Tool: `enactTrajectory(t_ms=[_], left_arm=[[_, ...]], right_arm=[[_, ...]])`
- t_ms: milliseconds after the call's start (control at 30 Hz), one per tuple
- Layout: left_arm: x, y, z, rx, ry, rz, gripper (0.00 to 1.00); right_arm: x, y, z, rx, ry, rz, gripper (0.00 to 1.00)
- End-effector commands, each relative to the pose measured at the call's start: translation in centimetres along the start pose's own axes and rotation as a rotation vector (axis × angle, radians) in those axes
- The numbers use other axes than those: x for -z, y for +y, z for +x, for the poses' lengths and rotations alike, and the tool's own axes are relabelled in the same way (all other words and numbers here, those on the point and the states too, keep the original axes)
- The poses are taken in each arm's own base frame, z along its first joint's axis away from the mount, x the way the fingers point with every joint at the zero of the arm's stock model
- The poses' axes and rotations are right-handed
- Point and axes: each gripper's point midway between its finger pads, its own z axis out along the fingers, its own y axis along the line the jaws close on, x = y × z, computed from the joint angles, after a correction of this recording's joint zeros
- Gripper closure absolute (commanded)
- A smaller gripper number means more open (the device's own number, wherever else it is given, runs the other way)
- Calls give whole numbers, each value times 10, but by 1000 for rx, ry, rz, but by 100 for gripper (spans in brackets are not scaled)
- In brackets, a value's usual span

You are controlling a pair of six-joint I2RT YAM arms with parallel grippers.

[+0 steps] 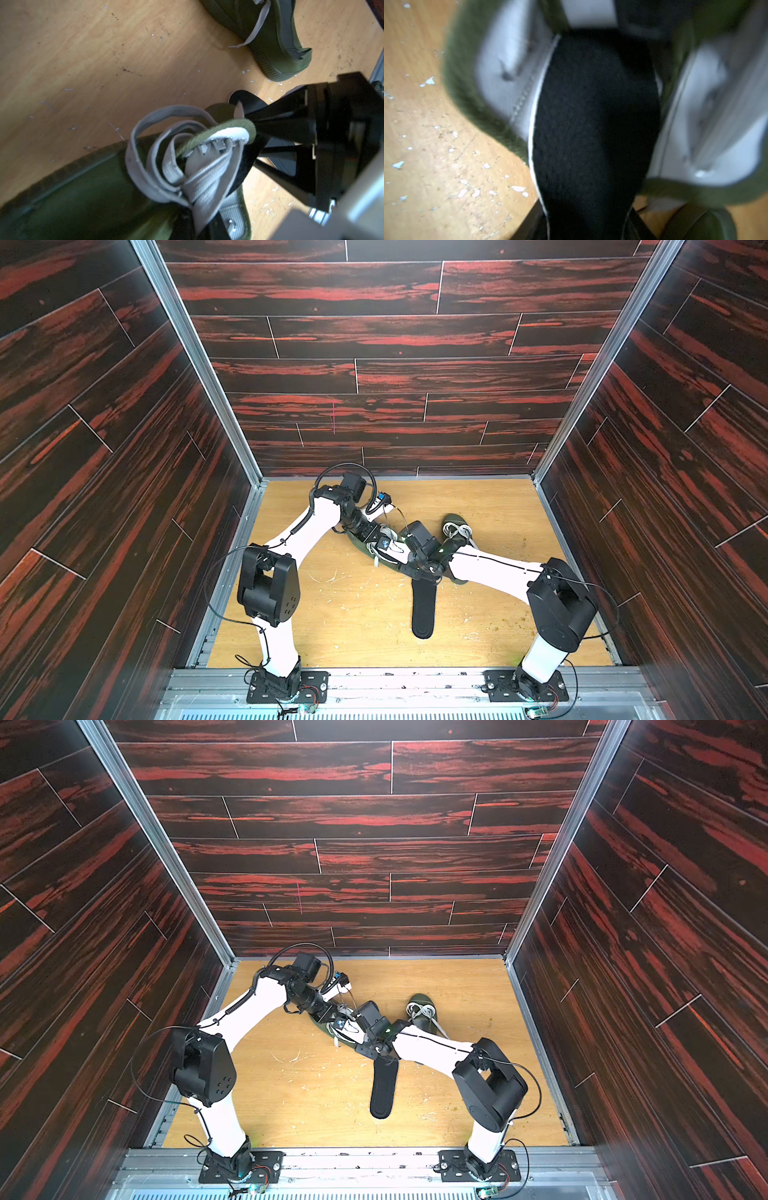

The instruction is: Insert the insole into the shoe

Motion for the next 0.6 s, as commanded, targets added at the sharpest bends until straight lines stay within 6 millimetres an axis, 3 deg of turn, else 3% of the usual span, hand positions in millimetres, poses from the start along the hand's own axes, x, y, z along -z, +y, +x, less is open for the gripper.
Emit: enactTrajectory(t_ms=[0, 200, 400, 467, 567], left_arm=[[-4, -18, 2, 1, -7, 104, 86], [-11, -11, 5, 55, -12, 97, 88], [1, 10, -4, 190, -126, 67, 90], [4, 8, -4, 198, -137, 64, 90], [2, 5, -6, 247, -171, 95, 90]], right_arm=[[6, -11, -42, 85, -148, 67, 51], [0, -6, -61, 24, -200, 6, 50], [-16, -1, -45, -133, -83, -52, 50], [-15, 1, -41, -191, -72, -74, 50], [-10, 8, -53, -258, -139, -134, 50]])
